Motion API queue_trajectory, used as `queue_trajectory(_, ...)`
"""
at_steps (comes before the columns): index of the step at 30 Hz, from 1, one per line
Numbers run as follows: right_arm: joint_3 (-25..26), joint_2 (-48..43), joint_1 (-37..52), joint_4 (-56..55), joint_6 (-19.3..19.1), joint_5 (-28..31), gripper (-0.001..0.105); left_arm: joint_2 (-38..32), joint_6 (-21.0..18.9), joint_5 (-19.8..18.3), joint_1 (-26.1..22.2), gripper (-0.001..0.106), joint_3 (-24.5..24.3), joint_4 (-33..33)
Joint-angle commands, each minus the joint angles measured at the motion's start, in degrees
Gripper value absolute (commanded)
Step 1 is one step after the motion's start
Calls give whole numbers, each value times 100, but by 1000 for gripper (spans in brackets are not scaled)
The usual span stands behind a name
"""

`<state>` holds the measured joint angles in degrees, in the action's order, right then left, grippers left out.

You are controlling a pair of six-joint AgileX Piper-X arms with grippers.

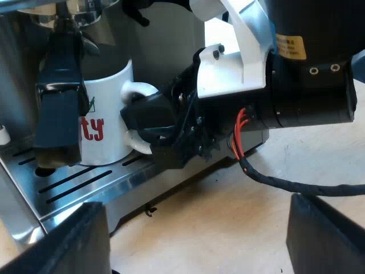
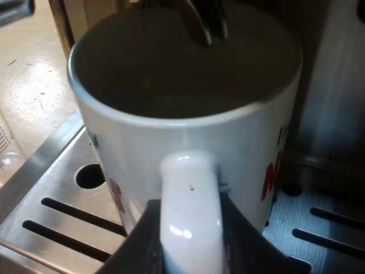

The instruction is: Place mug into machine

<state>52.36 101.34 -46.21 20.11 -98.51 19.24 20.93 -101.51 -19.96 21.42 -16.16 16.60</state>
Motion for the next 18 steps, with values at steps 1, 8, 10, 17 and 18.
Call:
queue_trajectory(1,126,-81,-16,238,-17,2,36,-10,15,-39,0,66,-15,-27)
queue_trajectory(8,126,-81,-68,238,-17,2,54,-10,15,-39,0,66,-15,-27)
queue_trajectory(10,126,-104,-112,238,-17,2,54,-10,15,-39,0,66,-15,-27)
queue_trajectory(17,126,-197,-508,154,-17,364,54,-10,15,-39,0,66,-15,-27)
queue_trajectory(18,126,-206,-549,151,-17,471,54,-10,15,-39,0,66,-15,-27)
